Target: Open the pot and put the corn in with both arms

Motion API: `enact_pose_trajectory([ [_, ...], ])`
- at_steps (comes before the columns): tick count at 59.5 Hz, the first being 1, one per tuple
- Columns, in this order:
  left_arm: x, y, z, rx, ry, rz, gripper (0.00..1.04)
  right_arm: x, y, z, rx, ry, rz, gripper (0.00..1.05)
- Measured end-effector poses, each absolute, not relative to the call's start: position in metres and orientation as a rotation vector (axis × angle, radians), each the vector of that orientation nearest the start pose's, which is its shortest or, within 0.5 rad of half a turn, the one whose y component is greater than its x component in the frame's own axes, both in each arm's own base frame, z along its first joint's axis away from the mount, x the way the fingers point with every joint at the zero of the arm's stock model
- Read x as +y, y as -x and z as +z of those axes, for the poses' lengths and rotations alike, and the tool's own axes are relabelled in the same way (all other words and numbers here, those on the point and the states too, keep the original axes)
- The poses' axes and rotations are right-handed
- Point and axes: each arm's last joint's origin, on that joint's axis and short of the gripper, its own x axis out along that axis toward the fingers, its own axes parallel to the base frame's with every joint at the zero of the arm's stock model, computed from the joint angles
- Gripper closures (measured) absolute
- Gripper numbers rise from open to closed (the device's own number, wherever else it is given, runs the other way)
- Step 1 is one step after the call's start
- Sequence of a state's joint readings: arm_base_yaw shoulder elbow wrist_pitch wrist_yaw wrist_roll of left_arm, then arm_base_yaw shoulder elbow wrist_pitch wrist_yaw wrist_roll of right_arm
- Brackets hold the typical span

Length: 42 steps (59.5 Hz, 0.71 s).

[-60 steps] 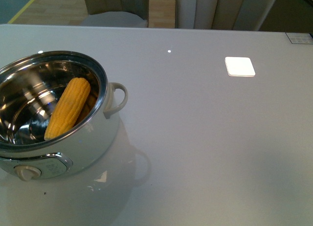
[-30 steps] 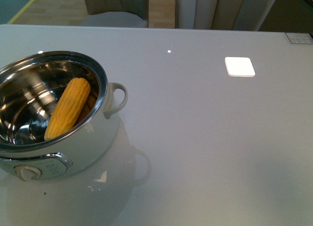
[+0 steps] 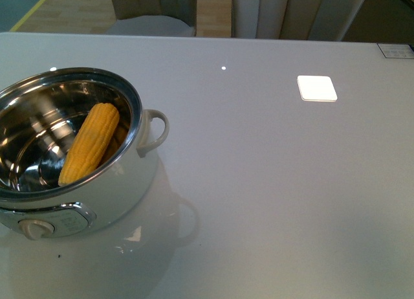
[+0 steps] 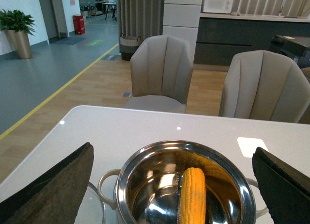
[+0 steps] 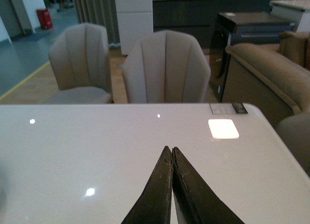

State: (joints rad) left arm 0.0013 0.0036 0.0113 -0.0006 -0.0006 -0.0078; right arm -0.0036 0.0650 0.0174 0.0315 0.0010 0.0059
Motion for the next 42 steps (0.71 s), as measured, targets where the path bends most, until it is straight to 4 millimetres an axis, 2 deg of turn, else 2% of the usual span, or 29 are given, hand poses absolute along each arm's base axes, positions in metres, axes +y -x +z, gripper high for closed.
enact_pose_trajectory([
  [17,0.0001,-0.0972,0.167,-0.007,0.008,0.002,0.07,-0.0004,-0.0971,0.169,-0.012,-0.005,-0.004,1.02],
  [23,0.0001,-0.0972,0.167,-0.007,0.008,0.002,0.07,-0.0004,-0.0971,0.169,-0.012,-0.005,-0.004,0.8],
  [42,0.0001,-0.0972,0.167,-0.007,0.008,0.002,0.07,-0.0004,-0.0971,0.169,-0.012,-0.005,-0.004,0.25],
])
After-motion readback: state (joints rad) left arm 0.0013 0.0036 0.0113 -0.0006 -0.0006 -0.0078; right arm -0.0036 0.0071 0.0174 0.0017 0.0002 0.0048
